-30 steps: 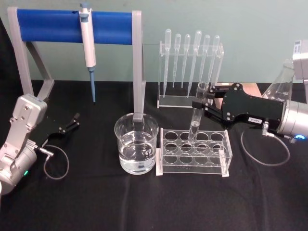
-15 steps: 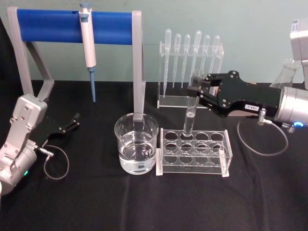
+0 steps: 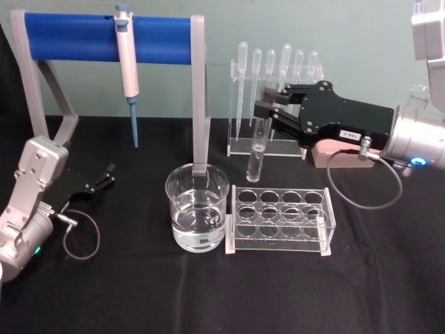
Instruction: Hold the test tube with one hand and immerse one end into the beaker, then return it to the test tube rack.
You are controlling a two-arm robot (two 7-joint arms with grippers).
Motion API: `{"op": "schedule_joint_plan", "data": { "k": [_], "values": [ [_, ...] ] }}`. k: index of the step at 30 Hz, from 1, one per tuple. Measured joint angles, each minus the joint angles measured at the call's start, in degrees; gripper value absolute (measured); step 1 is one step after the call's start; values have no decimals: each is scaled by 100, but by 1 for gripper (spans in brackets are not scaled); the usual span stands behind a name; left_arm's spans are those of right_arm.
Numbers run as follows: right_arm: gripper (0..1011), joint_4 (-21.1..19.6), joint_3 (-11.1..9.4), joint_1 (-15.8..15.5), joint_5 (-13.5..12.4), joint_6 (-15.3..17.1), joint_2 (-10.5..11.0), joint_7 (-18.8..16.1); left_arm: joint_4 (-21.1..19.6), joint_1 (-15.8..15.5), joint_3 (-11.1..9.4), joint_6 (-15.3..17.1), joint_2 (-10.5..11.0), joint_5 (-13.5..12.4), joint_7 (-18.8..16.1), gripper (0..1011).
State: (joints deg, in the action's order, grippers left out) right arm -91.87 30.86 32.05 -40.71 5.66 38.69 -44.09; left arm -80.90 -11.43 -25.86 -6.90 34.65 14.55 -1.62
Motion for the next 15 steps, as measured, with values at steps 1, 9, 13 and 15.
{"op": "schedule_joint_plan", "data": {
  "k": [1,9,13,15],
  "values": [
    [247,-12,9,12,-11,10,-13,11,0,0,0,0,0,0,0,1000],
    [246,-74,182,163,-41,67,-167,83,0,0,0,0,0,0,0,1000],
    [246,-61,244,211,-35,70,-209,114,0,0,0,0,0,0,0,1000],
    [246,-57,271,226,-28,68,-215,128,0,0,0,0,0,0,0,1000]
  ]
}}
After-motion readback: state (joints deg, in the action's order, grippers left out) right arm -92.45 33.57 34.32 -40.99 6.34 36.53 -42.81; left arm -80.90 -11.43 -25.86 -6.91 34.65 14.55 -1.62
